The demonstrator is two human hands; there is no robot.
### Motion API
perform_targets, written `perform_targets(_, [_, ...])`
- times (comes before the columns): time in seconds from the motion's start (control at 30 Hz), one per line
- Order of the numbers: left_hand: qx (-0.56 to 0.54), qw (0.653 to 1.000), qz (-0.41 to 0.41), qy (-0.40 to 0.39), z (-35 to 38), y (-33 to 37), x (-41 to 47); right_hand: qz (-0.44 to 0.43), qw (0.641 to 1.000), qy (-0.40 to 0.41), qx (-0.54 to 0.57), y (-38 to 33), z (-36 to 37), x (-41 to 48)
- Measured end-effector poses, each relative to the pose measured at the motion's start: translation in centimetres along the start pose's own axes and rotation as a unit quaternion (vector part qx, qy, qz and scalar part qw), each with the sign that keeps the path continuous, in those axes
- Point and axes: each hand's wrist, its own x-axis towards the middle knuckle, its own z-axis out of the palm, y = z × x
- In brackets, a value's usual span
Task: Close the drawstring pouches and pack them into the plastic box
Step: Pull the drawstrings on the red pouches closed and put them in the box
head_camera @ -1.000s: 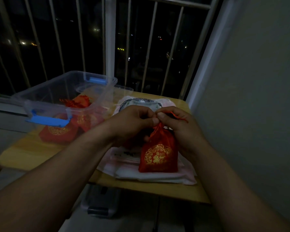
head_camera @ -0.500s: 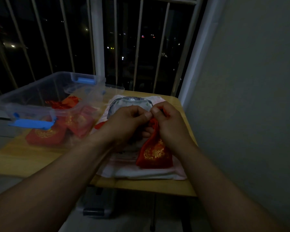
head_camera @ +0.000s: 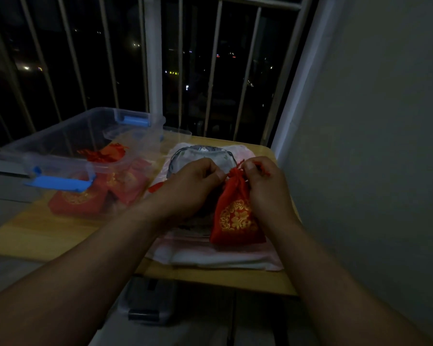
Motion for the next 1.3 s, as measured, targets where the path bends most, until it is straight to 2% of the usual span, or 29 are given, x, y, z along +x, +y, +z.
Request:
perform_targets(0.13, [-0.066, 0.998, -0.014, -0.019, 0.3, 0.0, -0.4, -0.017, 0.999, 0.012, -0.030, -0.5, 0.2, -0.2])
perform_targets(0.23, [-0.027, 0.999, 0.002, -0.035, 0.5, 0.4, -0.8, -0.005, 0.999, 0.021, -0.026, -0.5, 0.2, 0.2])
perform_targets(0.3, [0.014, 1.000, 0.017, -0.010, 0.2, 0.6, -1.0, 0.014, 1.000, 0.023, -0.008, -0.7, 0.3, 0.3])
perform_targets(0.37, [0.005, 0.999, 0.010, 0.036, -0.4, 0.7, -1.2, 0.040, 0.998, 0.014, 0.034, -1.2, 0.4, 0.1])
perform_targets(0.47, [-0.035, 0.994, 0.009, 0.107, -1.6, 1.0, -1.4, 0.104, 0.985, -0.085, 0.105, -2.4, 0.5, -0.4])
perform_targets(0.53, [-0.038, 0.989, 0.014, 0.139, -1.9, 1.0, -1.4, 0.129, 0.972, -0.163, 0.113, -2.4, 0.5, -0.6])
perform_targets(0.63, [-0.016, 0.984, 0.029, 0.173, -2.5, 0.5, -1.3, 0.121, 0.968, -0.217, 0.028, -2.3, 0.8, -1.0])
perform_targets(0.73, [0.001, 0.979, 0.030, 0.200, -2.2, 0.0, -1.4, 0.076, 0.975, -0.207, -0.021, -2.2, 1.1, -1.3])
perform_targets(0.8, [-0.034, 0.976, 0.029, 0.212, -1.8, -0.2, -1.7, 0.077, 0.978, -0.190, -0.032, -2.2, 1.2, -1.4])
perform_targets(0.9, [-0.104, 0.972, 0.016, 0.209, -1.9, -0.6, -1.7, 0.103, 0.986, -0.127, 0.012, -3.0, 1.8, -0.9])
perform_targets(1.0, [-0.143, 0.972, -0.038, 0.183, -2.1, -1.0, -1.7, 0.097, 0.989, -0.081, 0.079, -5.7, 3.0, 0.6])
perform_targets(1.07, [-0.121, 0.977, -0.058, 0.165, -1.9, -1.3, -1.6, 0.079, 0.989, -0.096, 0.086, -7.8, 4.7, 1.9])
perform_targets(1.17, [-0.074, 0.980, -0.049, 0.178, -2.1, -1.5, -1.2, 0.058, 0.987, -0.120, 0.087, -10.4, 8.8, 4.3])
perform_targets(1.3, [-0.051, 0.983, -0.047, 0.171, -2.4, -1.0, -1.2, 0.100, 0.981, -0.122, 0.116, -11.8, 13.9, 8.2])
